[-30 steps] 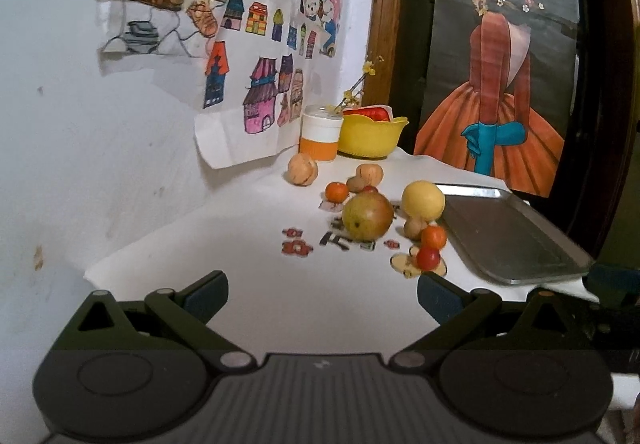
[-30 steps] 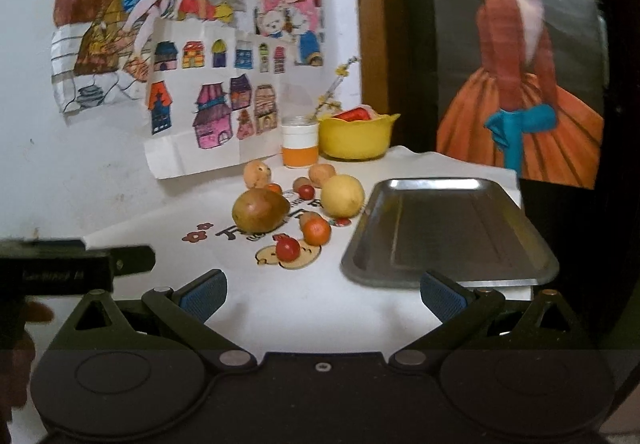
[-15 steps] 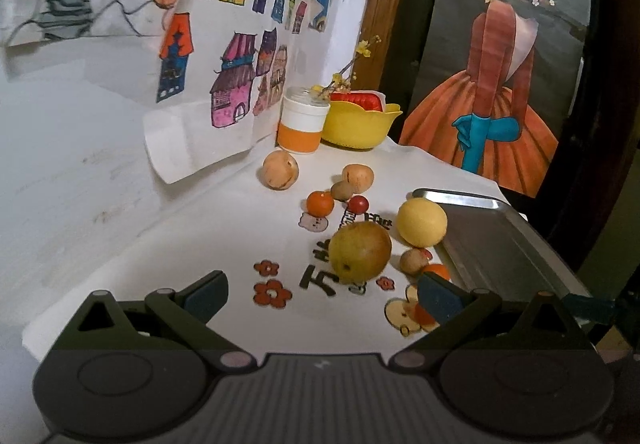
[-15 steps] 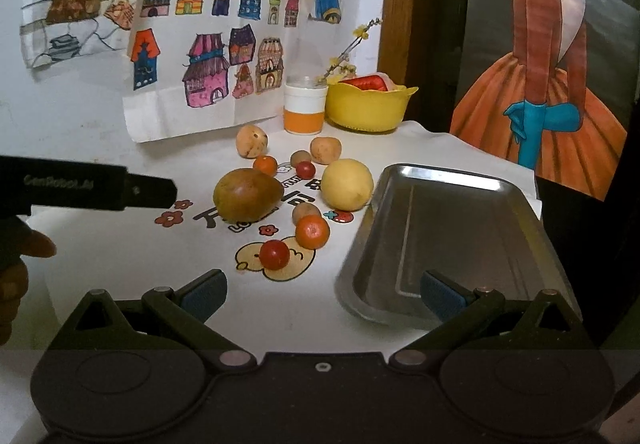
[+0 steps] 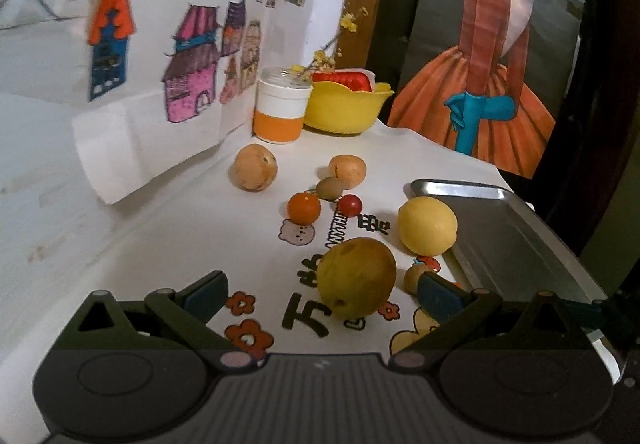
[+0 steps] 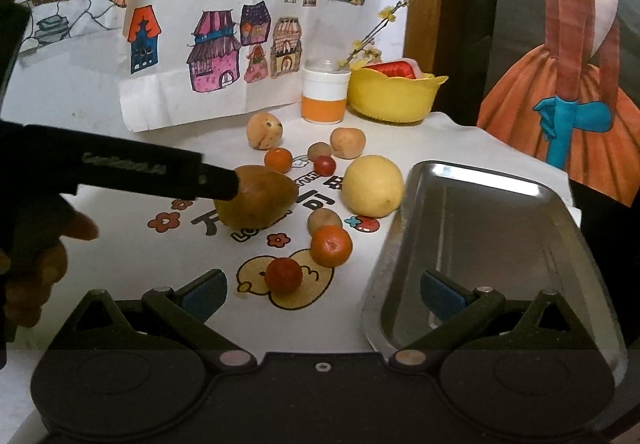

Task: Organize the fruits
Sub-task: 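Grasp the large russet pear with the left tool while the right tool grasps a red cherry tomato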

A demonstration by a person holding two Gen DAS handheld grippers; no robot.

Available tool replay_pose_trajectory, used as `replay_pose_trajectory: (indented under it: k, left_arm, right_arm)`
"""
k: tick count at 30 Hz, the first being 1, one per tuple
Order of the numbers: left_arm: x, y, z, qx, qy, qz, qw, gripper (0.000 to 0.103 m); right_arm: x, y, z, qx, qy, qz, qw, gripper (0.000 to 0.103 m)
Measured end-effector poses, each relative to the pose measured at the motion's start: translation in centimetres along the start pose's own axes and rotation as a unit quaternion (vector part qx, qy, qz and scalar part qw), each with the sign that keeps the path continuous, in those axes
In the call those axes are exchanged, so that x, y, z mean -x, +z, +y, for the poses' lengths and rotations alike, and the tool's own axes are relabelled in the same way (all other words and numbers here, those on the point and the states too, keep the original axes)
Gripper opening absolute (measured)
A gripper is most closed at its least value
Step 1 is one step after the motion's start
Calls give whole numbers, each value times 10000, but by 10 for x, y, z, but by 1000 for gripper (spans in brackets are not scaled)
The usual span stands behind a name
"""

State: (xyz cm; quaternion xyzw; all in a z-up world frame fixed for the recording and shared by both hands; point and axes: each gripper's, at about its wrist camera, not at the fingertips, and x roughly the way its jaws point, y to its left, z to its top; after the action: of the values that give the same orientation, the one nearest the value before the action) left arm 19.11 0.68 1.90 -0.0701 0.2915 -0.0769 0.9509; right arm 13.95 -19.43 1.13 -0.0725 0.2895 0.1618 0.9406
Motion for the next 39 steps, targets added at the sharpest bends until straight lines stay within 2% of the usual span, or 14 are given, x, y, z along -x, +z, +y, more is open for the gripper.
replay_pose_trajectory:
  k: [3,8,11,19,23,28,32,34,39]
  left_arm:
    - [-12,2,-1,-79,-85,141,9998,103]
    - [-24,1,-1,-153,-141,267,9994,102]
    - [-31,1,0,-141,-193,328,9992,102]
    - [-44,2,0,-147,-461,453,9978,89]
    - [-47,3,-1,-99,-544,516,9971,82]
    - [-51,4,-4,-134,-576,525,9969,78]
    - [-52,5,-6,-142,-580,545,9967,67]
    - [-52,6,-6,-115,-581,555,9967,62]
    - [-52,6,-6,-124,-590,557,9966,58]
  right_arm:
    - [-5,0,1,84,97,31,9999,101]
    - [-13,-1,2,264,313,167,9990,92]
    - [-17,0,1,270,410,212,9986,83]
    - [-28,3,5,379,606,307,9970,50]
    - [-31,6,8,422,656,314,9965,43]
    - [-33,7,10,471,695,315,9960,38]
    - [-33,7,10,488,750,322,9955,33]
    - [-33,6,11,498,759,300,9954,25]
    - [-33,6,11,459,731,281,9959,24]
